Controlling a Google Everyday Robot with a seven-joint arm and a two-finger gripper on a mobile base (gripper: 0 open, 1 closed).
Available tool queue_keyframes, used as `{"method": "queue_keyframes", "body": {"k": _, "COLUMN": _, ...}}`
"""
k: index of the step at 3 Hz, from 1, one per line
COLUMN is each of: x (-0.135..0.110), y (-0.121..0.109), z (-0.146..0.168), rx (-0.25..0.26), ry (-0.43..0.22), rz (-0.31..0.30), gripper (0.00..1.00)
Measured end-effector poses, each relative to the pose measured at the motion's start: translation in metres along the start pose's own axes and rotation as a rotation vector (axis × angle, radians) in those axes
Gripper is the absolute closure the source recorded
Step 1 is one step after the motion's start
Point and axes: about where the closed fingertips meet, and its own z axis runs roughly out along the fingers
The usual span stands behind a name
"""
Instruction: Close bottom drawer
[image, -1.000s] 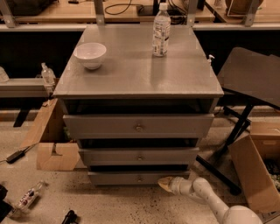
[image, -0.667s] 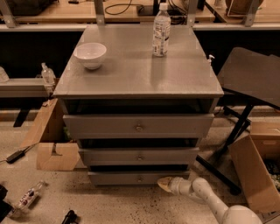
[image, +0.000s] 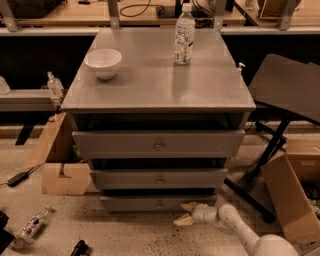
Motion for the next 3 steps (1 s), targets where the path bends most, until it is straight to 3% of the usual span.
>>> {"method": "queue_keyframes", "body": {"k": 1, "x": 0.0, "y": 0.0002, "z": 0.0001, "rx": 0.0, "ry": 0.0, "rz": 0.0, "gripper": 1.0}}
{"method": "queue_keyframes", "body": {"k": 3, "x": -0.0019, "y": 0.0038, "z": -0.0013, "rx": 0.006, "ry": -0.02, "rz": -0.001, "gripper": 1.0}}
